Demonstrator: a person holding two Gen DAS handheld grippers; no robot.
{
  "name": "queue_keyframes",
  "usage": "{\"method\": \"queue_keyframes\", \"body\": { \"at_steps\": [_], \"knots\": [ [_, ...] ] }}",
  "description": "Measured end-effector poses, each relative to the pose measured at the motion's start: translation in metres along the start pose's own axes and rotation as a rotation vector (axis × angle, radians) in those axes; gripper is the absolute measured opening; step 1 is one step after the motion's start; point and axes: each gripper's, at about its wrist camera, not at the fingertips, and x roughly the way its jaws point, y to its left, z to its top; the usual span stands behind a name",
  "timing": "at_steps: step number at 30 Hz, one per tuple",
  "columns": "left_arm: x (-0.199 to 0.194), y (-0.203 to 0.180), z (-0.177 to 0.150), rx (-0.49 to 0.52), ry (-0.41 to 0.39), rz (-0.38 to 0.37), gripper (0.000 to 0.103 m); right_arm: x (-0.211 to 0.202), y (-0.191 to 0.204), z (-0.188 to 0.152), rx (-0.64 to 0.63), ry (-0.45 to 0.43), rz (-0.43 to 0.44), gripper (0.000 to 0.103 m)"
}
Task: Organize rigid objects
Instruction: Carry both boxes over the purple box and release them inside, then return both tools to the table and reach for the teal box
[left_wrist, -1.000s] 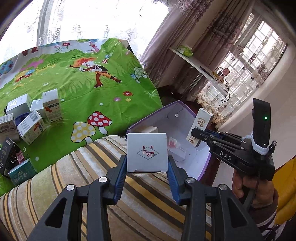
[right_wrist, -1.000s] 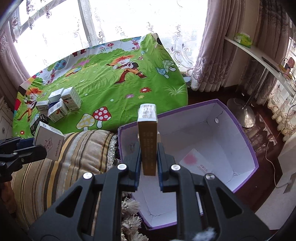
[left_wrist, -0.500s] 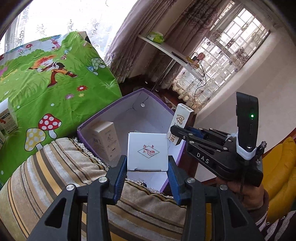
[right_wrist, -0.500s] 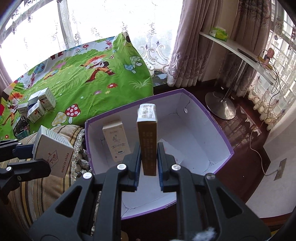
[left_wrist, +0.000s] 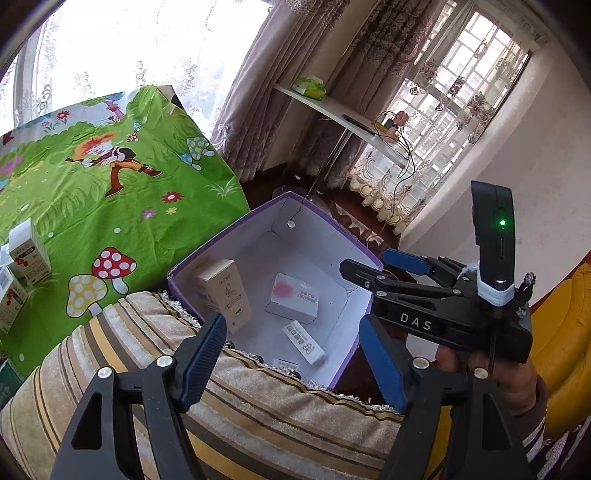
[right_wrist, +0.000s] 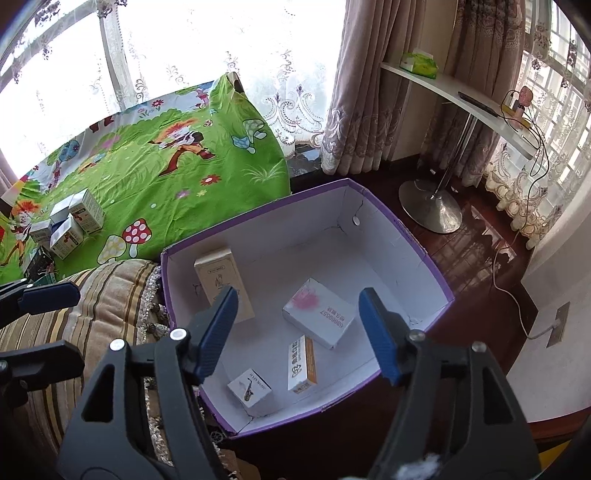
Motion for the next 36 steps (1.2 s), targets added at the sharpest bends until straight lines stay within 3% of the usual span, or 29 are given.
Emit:
{"method": "queue_keyframes", "body": {
  "at_steps": [3, 5, 10, 17, 21, 23, 30, 36],
  "knots": [
    [-0.014, 0.006, 0.0, -0.001, -0.061, 0.079, 0.075, -0.007, 0.006, 0.004, 0.002, -0.03, 0.015, 0.078],
    [-0.024, 0.01, 0.0, 0.005, -0.114, 0.143, 0.075, -0.013, 0.01, 0.007, 0.005, -0.057, 0.009, 0.087],
    [-0.046, 0.019, 0.0, 0.045, -0.194, 0.21, 0.075, -0.023, 0.024, 0.016, 0.004, -0.101, -0.021, 0.096],
    [-0.079, 0.045, -0.002, 0.008, -0.259, 0.228, 0.075, -0.028, 0.054, 0.022, -0.055, -0.117, 0.046, 0.096],
    [-0.1, 0.065, -0.01, -0.02, -0.3, 0.219, 0.075, -0.032, 0.075, 0.021, -0.085, -0.121, 0.144, 0.096],
    [-0.11, 0.076, -0.016, -0.044, -0.311, 0.243, 0.075, -0.031, 0.085, 0.021, -0.09, -0.117, 0.204, 0.096],
    [-0.14, 0.131, -0.043, -0.214, -0.323, 0.303, 0.075, -0.023, 0.128, 0.016, -0.178, -0.09, 0.236, 0.096],
    [-0.151, 0.178, -0.069, -0.393, -0.267, 0.364, 0.075, -0.012, 0.154, 0.012, -0.217, -0.05, 0.272, 0.096]
  ]
}}
